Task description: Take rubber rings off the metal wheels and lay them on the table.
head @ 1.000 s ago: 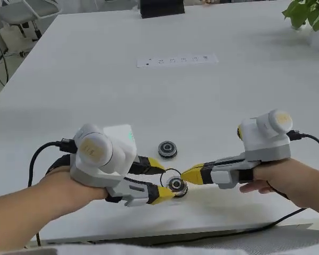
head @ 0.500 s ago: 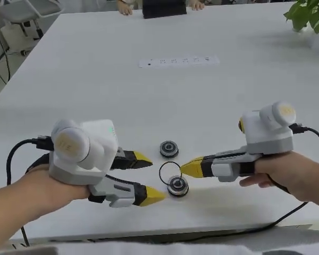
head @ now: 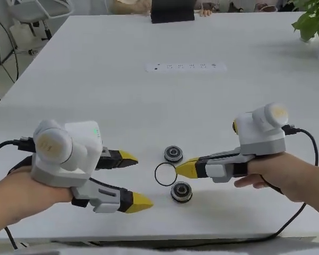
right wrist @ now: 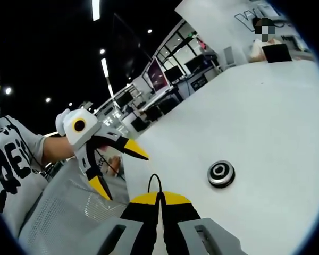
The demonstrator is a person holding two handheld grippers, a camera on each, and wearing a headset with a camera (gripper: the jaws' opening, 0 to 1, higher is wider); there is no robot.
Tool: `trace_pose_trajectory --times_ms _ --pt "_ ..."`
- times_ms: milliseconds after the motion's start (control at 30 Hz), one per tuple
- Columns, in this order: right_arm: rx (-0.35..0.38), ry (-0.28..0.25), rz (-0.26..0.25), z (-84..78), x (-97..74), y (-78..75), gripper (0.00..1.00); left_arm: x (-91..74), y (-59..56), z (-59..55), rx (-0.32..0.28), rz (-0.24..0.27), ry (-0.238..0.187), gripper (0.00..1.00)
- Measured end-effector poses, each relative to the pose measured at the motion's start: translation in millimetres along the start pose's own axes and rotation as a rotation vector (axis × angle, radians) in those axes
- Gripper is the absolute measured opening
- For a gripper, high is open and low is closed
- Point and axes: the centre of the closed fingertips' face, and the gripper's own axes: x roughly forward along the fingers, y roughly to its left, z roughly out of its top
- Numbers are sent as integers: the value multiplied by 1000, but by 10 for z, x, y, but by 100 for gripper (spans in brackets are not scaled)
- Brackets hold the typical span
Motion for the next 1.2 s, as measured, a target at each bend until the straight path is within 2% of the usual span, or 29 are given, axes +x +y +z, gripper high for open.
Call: trace_pose_trajectory --times_ms 267,567,800,1000,1200 --pt "-6 20 -13 -6 80 -73 0 -110 56 -72 -27 32 2 58" --pt "-9 41 -55 -30 199 -174 0 -206 132 -122 -55 66 -2 61" --pt "-39 65 -83 -66 289 -219 0 -268 187 -147 -68 87 -4 61" --pt "-55 84 -111 -106 325 -255 0 -282 187 -179 -76 92 -1 61" --pt "-106 120 -134 -181 321 -300 0 -275 169 -183 -77 89 0 61"
